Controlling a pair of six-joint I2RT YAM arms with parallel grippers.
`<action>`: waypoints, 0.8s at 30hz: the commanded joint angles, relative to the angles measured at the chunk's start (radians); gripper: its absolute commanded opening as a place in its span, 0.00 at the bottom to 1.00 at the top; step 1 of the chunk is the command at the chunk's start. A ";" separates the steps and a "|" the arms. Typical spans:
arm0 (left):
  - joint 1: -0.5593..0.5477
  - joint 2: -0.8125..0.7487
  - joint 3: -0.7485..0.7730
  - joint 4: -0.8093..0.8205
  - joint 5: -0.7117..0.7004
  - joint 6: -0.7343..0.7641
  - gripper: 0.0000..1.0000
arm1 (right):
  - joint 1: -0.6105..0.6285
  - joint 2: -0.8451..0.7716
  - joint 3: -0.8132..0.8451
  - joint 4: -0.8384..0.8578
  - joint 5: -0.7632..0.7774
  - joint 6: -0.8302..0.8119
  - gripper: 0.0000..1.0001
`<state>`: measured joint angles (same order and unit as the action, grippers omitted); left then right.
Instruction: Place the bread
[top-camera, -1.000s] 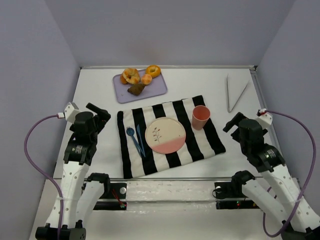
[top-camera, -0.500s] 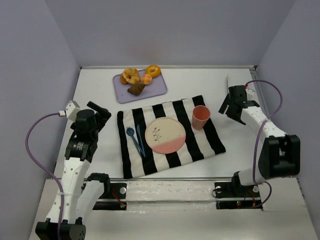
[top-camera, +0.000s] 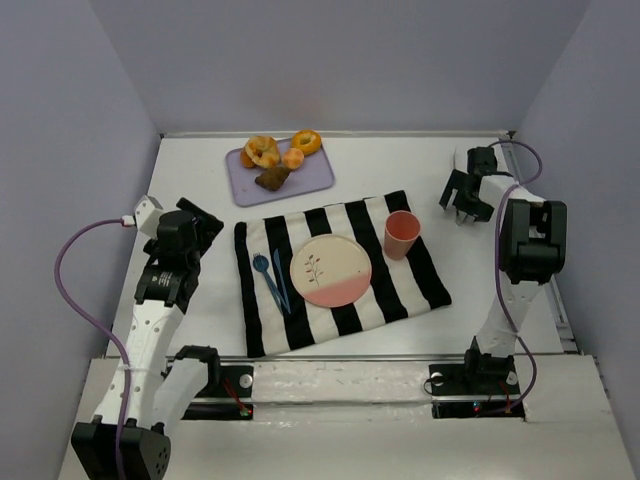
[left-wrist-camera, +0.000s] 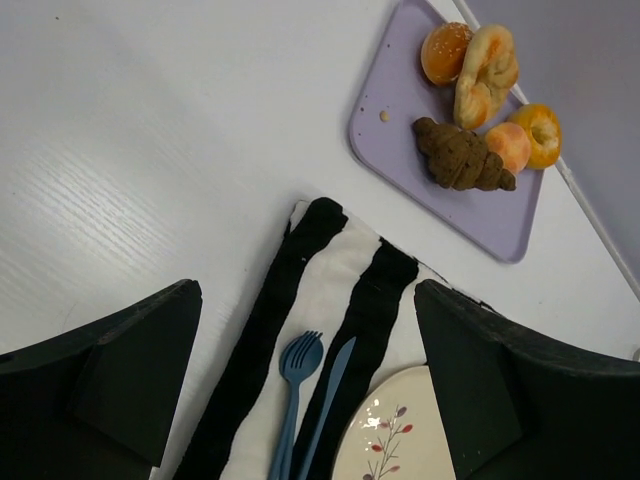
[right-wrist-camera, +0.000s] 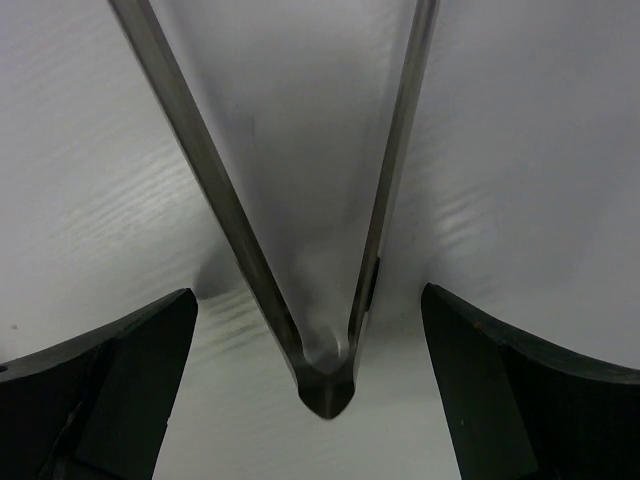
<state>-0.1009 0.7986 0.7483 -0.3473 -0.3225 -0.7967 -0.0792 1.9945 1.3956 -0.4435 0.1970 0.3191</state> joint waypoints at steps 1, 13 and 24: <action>0.007 0.010 0.056 0.045 -0.072 -0.007 0.99 | -0.031 0.074 0.146 0.031 -0.034 -0.043 1.00; 0.010 0.024 0.075 0.019 -0.202 -0.039 0.99 | -0.042 0.362 0.506 -0.109 0.011 -0.106 0.99; 0.010 -0.016 0.082 0.002 -0.159 -0.039 0.99 | -0.051 0.192 0.435 -0.089 -0.024 -0.114 0.43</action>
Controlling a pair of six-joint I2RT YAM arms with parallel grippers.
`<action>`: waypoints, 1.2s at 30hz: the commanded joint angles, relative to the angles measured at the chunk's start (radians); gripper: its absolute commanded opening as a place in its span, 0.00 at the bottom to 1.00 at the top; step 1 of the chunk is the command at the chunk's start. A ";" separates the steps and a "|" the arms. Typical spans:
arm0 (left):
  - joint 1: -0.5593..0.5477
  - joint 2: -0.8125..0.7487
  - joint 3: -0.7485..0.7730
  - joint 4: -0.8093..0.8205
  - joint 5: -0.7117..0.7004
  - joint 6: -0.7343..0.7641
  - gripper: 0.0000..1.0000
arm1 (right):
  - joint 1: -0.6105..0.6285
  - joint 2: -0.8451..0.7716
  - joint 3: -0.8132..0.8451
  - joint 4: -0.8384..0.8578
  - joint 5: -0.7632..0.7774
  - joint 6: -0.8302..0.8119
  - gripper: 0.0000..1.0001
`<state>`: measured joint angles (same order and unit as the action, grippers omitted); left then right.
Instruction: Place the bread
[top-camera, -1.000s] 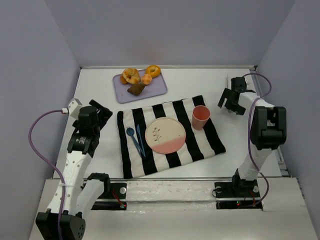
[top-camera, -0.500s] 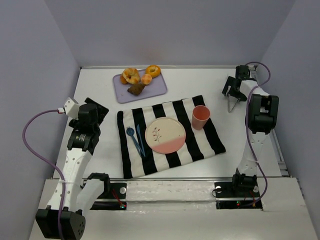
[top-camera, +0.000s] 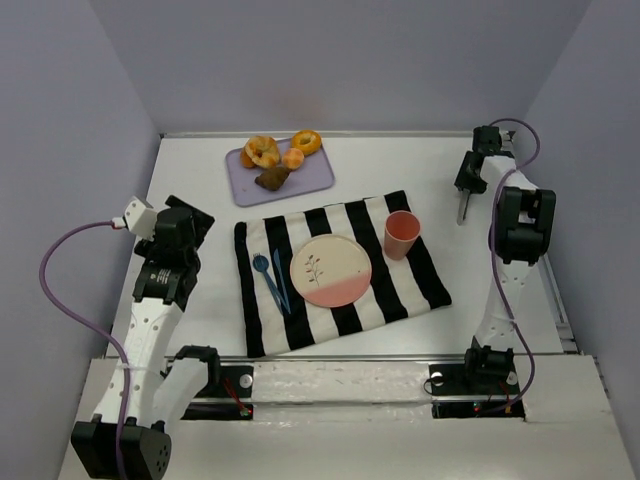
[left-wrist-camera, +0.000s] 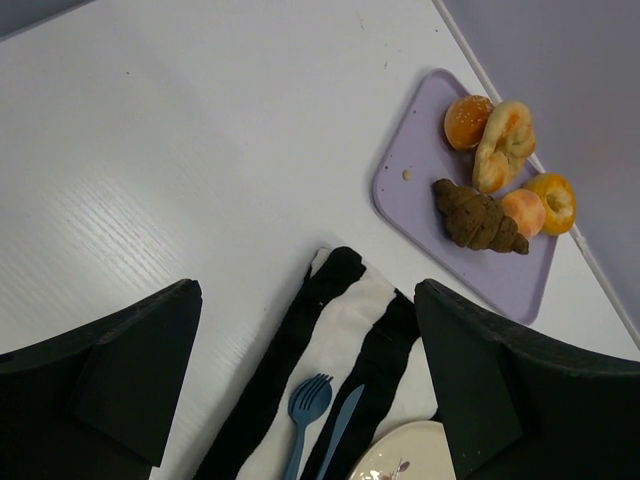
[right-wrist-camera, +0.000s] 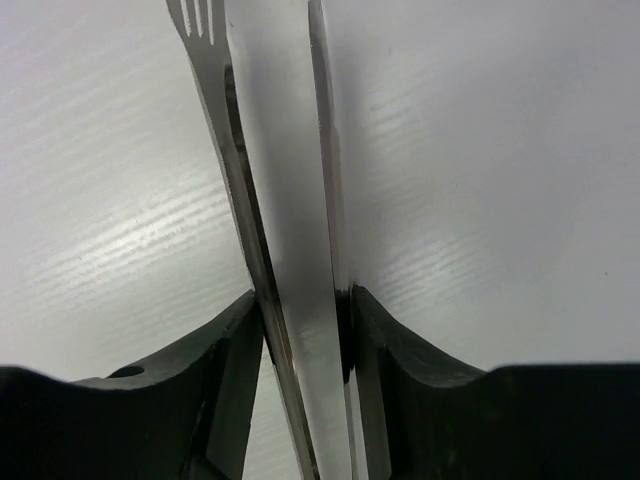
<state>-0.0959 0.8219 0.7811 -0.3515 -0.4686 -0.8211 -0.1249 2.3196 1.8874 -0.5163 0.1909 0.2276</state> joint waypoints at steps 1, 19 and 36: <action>0.005 -0.053 0.044 0.006 -0.007 -0.015 0.99 | -0.005 -0.222 -0.079 -0.010 -0.021 -0.024 0.40; 0.004 -0.119 0.050 -0.046 0.151 0.008 0.99 | 0.329 -0.882 -0.398 0.084 -0.505 -0.013 0.40; 0.002 -0.176 0.055 -0.073 0.220 0.034 0.99 | 0.749 -0.438 -0.251 0.300 -0.349 0.364 0.57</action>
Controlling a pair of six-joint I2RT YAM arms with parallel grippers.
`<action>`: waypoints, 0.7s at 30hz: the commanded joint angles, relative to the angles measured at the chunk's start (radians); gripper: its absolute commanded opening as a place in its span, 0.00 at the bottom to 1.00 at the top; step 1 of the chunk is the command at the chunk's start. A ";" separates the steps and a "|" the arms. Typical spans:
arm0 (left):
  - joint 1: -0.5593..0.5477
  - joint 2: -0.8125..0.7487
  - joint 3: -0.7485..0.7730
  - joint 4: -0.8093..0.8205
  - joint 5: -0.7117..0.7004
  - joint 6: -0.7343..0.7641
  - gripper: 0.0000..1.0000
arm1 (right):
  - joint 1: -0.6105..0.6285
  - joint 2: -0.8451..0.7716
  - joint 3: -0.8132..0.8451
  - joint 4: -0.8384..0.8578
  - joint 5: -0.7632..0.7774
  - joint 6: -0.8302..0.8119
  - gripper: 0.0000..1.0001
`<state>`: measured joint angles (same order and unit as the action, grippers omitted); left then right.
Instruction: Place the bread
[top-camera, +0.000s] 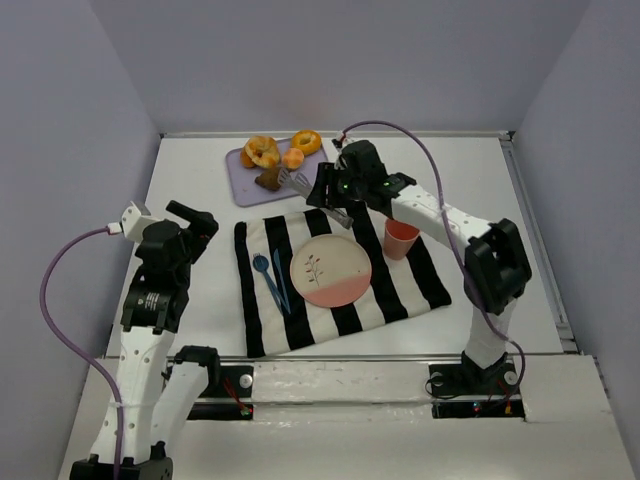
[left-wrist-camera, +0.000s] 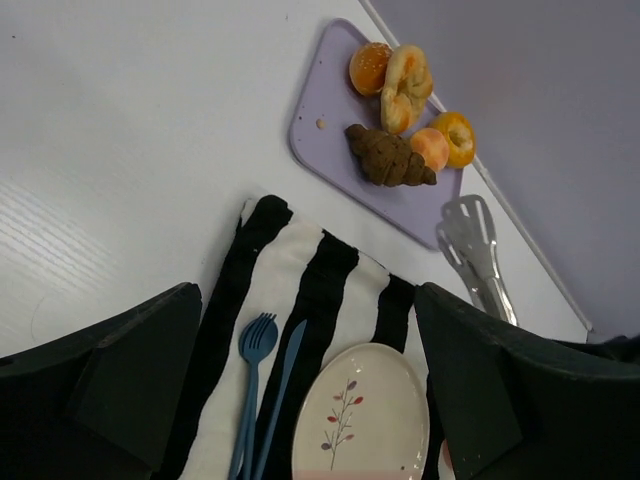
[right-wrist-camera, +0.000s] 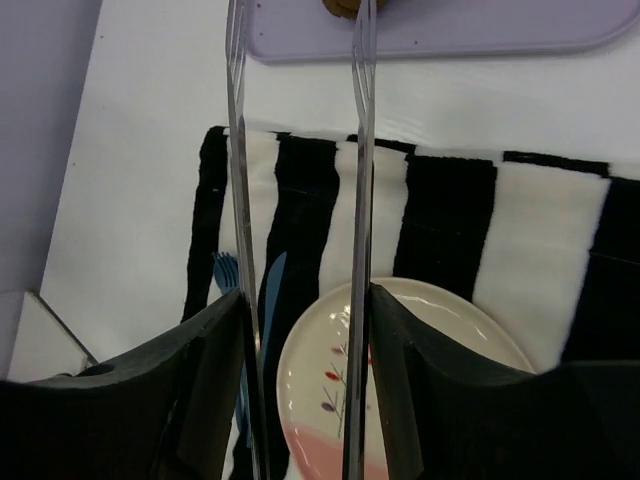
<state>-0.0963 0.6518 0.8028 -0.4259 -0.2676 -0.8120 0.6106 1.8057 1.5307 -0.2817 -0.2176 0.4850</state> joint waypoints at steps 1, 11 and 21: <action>0.003 -0.003 0.033 0.001 0.021 0.027 0.99 | 0.023 0.128 0.143 0.061 0.067 0.139 0.59; 0.003 0.003 0.021 0.010 0.033 0.036 0.99 | 0.043 0.372 0.360 0.068 0.083 0.162 0.66; 0.003 0.002 0.012 0.026 0.042 0.039 0.99 | 0.043 0.555 0.577 -0.008 0.055 0.193 0.69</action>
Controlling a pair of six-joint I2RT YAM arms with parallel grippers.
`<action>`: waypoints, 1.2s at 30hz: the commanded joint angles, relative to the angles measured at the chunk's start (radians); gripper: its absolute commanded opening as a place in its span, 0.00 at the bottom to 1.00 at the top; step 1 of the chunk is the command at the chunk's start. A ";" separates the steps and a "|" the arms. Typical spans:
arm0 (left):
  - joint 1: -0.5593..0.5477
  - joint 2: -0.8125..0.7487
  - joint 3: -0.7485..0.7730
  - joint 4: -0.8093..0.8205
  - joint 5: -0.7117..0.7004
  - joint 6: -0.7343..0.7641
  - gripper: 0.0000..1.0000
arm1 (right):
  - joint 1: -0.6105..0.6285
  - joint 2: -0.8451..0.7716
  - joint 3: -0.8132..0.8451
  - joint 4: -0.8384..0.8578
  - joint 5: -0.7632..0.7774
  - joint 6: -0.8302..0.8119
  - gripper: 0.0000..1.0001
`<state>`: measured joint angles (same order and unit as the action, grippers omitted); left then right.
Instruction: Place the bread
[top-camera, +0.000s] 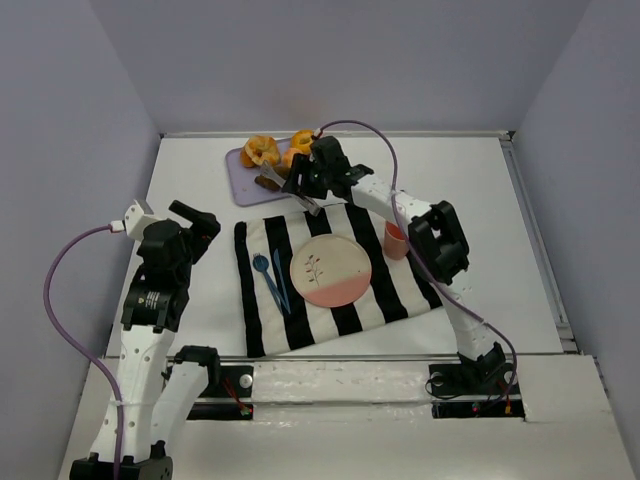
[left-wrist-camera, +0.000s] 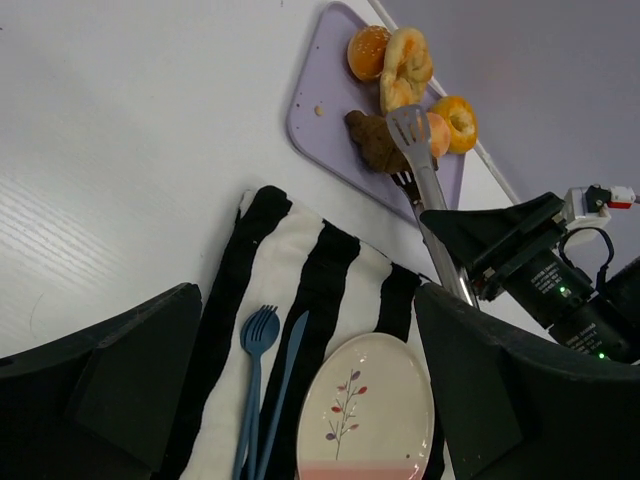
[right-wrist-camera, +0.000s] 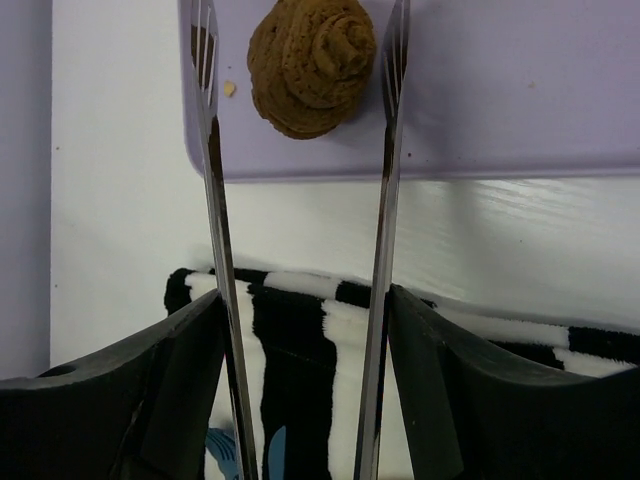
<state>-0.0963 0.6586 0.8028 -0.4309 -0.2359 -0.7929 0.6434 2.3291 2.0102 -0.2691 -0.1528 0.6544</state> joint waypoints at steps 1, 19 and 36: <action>0.003 -0.007 0.012 0.032 0.010 0.021 0.99 | 0.010 0.038 0.105 -0.024 -0.017 0.027 0.69; 0.003 0.004 0.003 0.060 0.046 0.032 0.99 | 0.010 -0.422 -0.296 0.125 0.021 -0.108 0.21; -0.243 0.283 0.062 0.147 0.040 -0.002 0.99 | 0.120 -1.237 -1.268 0.050 -0.066 -0.104 0.26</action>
<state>-0.2787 0.9154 0.8021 -0.3248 -0.1513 -0.7708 0.7288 1.1152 0.7845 -0.2035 -0.1673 0.5762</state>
